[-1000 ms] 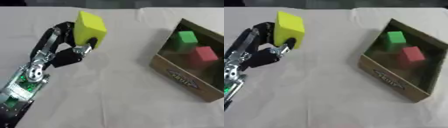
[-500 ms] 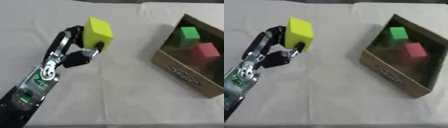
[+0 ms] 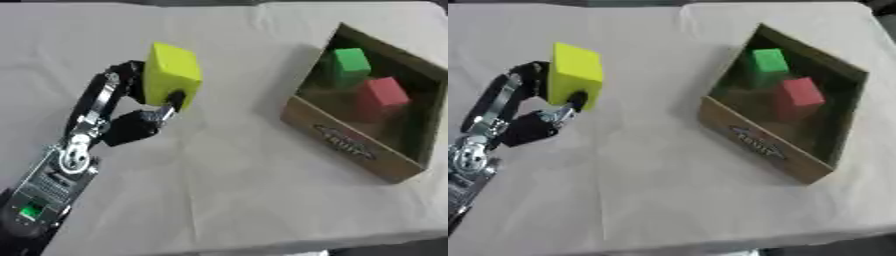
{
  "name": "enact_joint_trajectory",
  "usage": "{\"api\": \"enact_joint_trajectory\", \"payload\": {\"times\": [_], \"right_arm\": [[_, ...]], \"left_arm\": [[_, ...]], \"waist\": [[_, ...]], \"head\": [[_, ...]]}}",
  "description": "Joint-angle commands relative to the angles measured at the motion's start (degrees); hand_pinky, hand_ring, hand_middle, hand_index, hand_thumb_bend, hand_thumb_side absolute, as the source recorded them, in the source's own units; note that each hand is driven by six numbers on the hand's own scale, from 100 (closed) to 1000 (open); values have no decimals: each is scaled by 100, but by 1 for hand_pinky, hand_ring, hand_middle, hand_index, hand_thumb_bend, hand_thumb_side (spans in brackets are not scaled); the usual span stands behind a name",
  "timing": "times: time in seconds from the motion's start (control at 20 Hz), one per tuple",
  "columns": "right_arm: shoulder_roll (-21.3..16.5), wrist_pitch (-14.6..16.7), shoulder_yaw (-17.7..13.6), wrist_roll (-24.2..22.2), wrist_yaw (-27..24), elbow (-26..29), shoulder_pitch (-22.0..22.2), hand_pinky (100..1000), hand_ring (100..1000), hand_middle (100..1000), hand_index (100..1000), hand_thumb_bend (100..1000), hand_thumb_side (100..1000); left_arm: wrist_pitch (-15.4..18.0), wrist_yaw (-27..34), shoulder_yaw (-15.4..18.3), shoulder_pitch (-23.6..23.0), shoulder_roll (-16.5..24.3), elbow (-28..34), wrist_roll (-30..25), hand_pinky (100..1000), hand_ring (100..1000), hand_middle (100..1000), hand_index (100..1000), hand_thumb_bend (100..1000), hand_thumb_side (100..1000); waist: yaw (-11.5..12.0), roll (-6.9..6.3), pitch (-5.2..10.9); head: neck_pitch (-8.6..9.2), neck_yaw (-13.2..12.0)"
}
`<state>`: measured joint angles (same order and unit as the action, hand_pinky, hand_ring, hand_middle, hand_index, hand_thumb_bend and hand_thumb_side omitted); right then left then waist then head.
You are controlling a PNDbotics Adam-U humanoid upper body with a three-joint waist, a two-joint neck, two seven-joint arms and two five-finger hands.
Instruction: Pick up the objects with one hand, pass them to the other hand, and then place them into the box on the other side of the table.
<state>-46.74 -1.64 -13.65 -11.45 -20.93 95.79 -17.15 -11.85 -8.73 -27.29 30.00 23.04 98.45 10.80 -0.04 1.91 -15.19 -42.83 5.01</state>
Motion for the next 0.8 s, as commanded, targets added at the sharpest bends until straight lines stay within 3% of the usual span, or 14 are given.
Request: {"api": "enact_joint_trajectory", "payload": {"times": [0.05, 0.5, 0.65, 0.8], "right_arm": [[-208, 14, -30, -18, 19, 149, -75, 1000, 766, 776, 816, 100, 679], [-314, 113, 120, -177, 238, 334, -239, 1000, 773, 781, 823, 100, 624], [-439, 277, 273, -293, 432, 523, -435, 1000, 781, 786, 830, 100, 557], [-579, 480, 498, -477, 761, 741, -701, 993, 795, 793, 838, 100, 402]], "left_arm": [[259, -10, 26, 28, -14, -55, 7, 565, 503, 369, 432, 100, 475], [654, -141, 21, 27, -103, -211, -11, 565, 501, 367, 424, 100, 479], [713, -239, 26, 28, -166, -300, -3, 566, 501, 365, 422, 100, 472], [777, -394, 18, 43, -236, -388, -2, 566, 502, 366, 420, 100, 461]], "waist": [[-17, 47, 177], [3, 54, 182], [1, 67, 191], [0, 82, 210]], "head": [[-7, -54], [15, -175], [-4, -201], [-33, -204]]}}
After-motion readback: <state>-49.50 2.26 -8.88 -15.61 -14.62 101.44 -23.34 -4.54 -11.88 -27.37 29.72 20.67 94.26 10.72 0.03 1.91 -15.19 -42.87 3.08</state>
